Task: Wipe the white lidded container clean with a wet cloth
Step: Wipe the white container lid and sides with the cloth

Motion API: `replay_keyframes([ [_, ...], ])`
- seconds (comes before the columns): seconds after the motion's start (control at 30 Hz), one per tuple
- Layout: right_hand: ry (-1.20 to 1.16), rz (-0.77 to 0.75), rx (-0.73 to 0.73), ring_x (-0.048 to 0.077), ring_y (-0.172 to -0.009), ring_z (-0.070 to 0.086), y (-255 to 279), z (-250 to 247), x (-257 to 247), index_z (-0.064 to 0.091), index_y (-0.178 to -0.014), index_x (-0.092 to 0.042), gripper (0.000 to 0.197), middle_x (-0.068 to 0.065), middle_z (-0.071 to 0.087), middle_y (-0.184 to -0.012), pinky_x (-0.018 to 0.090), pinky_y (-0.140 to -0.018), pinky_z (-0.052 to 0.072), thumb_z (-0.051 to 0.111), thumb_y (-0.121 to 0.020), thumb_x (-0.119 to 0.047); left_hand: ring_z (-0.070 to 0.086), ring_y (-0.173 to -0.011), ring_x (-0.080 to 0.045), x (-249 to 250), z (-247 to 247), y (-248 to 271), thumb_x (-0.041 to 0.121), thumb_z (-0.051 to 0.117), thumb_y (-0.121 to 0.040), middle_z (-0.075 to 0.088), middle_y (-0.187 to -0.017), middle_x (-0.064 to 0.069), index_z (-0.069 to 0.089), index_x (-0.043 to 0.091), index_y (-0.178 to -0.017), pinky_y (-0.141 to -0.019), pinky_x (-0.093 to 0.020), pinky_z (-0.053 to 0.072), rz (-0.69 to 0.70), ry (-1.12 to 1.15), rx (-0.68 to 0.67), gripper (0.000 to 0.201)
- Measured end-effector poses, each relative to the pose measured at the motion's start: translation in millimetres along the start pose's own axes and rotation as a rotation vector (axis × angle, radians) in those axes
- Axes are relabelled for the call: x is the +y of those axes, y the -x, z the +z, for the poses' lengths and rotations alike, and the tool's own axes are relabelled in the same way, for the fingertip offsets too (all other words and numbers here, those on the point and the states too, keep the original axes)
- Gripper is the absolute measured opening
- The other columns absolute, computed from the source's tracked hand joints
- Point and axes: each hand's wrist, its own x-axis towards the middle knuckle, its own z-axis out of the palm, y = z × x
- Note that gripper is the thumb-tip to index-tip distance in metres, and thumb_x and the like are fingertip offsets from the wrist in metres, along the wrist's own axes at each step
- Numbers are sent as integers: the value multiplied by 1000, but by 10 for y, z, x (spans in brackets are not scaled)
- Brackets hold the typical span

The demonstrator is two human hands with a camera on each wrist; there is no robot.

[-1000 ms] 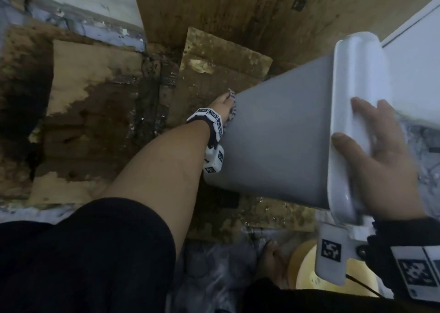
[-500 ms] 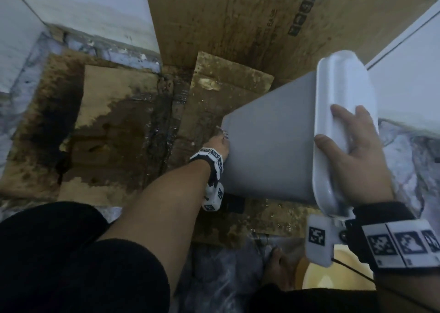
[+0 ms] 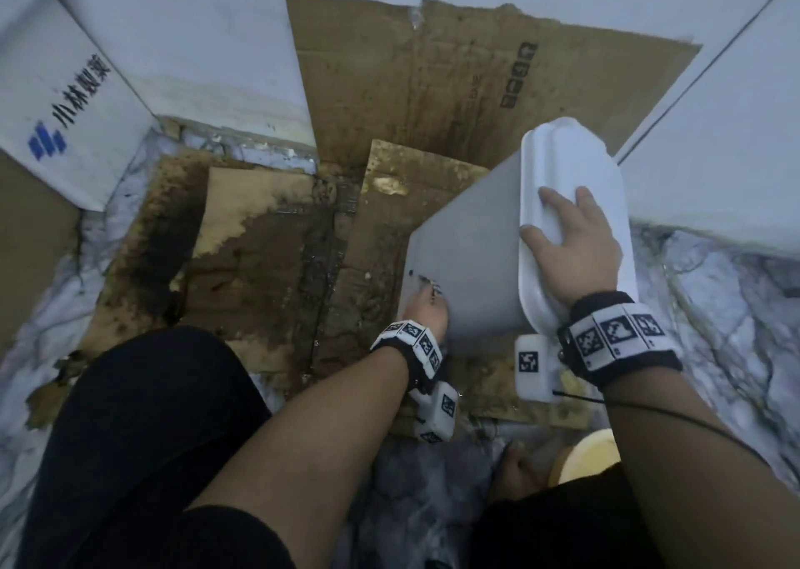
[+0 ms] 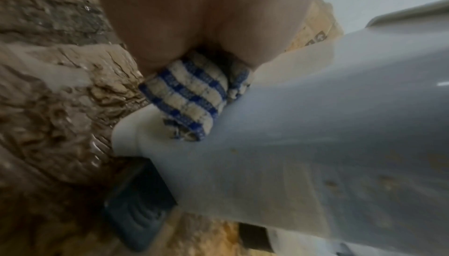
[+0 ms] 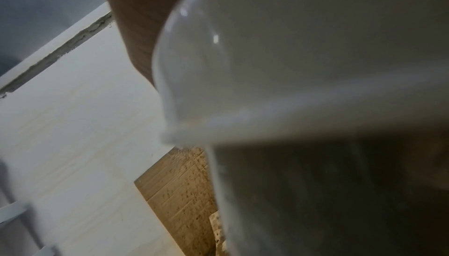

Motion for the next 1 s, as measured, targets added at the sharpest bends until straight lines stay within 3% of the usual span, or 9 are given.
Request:
replay_keyframes([
  [0.1,-9,5,-11,23,-143,24,10,3,-90,46,-137,-41,51,2,25,-157,49,-113,20,46,-86,-46,59,-110,-42,15,160,234,58,34,-73,61,-124,-17,37,63,-126,-100,-58,43,26,140,49,54],
  [0.23,-32,19,-53,22,-144,22,14,9,-180,46,-137,-41,49,1,24,-158,51,-114,15,45,-88,-41,50,-128,-32,328,231,731,50,43,-79,52,-141,-7,44,45,-137,-110,-57,32,144,335,30,59],
  [0.37,-118,17,-112,24,-141,25,40,-46,-308,53,-133,-36,59,3,29,-154,52,-111,15,40,-76,-43,25,-141,-6,720,14,1466,15,47,-98,24,-156,10,33,18,-149,-115,-23,23,303,412,-61,54],
  [0.47,-266,21,-205,24,-143,21,55,-109,-344,54,-132,-36,63,4,25,-156,51,-116,8,49,-70,-33,21,-134,2,639,-73,1618,-1,41,-99,19,-157,8,31,13,-149,-94,5,25,357,351,-104,53],
  [0.53,-386,22,-265,24,-147,15,51,-141,-285,53,-132,-40,62,3,18,-160,52,-118,5,58,-74,-19,23,-128,2,533,-169,1640,-6,39,-98,23,-156,5,35,9,-147,-79,13,24,353,294,-101,51],
  [0.63,-368,-35,-315,23,-148,12,83,-183,-183,51,-134,-38,58,2,16,-160,46,-120,8,65,-83,-15,37,-128,-5,405,-331,1680,-5,44,-95,41,-148,1,48,8,-139,-92,-3,33,343,195,-125,46],
  [0.73,-238,-170,-301,21,-147,12,188,-158,-134,47,-139,-34,51,6,20,-159,40,-120,8,64,-90,-34,61,-101,-17,281,-464,1675,4,48,-94,66,-119,-10,61,11,-128,-86,-23,48,245,234,-94,37],
  [0.83,-95,-297,-273,25,-147,11,343,-99,-145,41,-144,-30,52,10,21,-159,41,-118,6,53,-95,-43,66,-96,-32,134,-585,1586,7,53,-86,71,-104,-16,69,8,-114,-87,-38,53,42,396,18,32],
  [1.0,187,-420,-341,30,-148,2,558,24,-273,21,-152,-31,56,5,7,-162,43,-119,2,33,-100,-49,67,-95,-35,34,-828,1667,14,56,-78,70,-102,-24,68,-6,-105,-91,-53,52,-195,736,35,35],
])
